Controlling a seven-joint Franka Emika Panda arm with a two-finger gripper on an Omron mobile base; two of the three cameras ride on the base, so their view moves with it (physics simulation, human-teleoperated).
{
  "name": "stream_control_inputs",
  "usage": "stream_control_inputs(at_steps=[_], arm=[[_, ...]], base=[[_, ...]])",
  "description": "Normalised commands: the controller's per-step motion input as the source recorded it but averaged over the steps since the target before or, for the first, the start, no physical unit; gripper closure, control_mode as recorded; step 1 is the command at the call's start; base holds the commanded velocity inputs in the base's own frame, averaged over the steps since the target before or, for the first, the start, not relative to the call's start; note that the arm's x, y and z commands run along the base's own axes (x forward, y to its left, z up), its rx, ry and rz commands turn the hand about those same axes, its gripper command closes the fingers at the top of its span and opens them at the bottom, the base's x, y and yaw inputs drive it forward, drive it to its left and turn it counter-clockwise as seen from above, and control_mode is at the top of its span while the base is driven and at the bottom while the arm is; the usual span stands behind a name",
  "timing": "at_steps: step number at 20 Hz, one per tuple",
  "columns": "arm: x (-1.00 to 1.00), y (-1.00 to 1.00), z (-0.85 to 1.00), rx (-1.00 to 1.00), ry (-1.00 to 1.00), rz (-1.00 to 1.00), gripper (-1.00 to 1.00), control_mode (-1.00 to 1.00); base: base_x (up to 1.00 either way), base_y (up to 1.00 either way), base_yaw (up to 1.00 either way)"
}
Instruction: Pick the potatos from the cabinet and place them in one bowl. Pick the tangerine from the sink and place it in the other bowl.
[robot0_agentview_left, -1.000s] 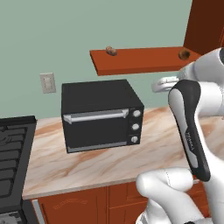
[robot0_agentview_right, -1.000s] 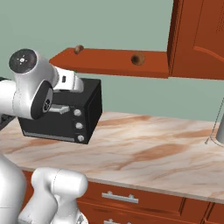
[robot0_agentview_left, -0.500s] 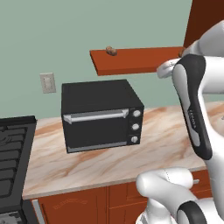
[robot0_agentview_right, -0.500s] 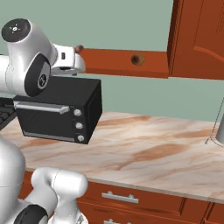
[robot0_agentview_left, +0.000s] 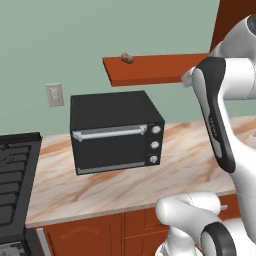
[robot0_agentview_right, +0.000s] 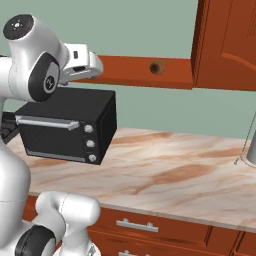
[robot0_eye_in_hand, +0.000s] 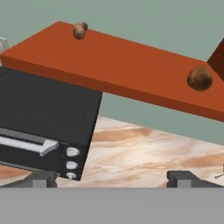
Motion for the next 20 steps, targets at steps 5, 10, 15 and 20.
stream_control_inputs(at_steps=[5, 10, 15, 20], arm=[[0.18, -0.11, 0.00, 0.01, -0.05, -0.17, -1.00, -1.00], [0.31, -0.12, 0.00, 0.11, -0.03, -0.22, -1.00, -1.00], [0.02, -0.14, -0.01, 0.18, -0.13, -0.08, -1.00, -1.00], [-0.03, -0.02, 0.01, 0.03, -0.01, 0.03, -1.00, -1.00]], base=[[0.00, 0.00, 0.00], [0.00, 0.00, 0.00], [0.00, 0.00, 0.00], [0.00, 0.00, 0.00]])
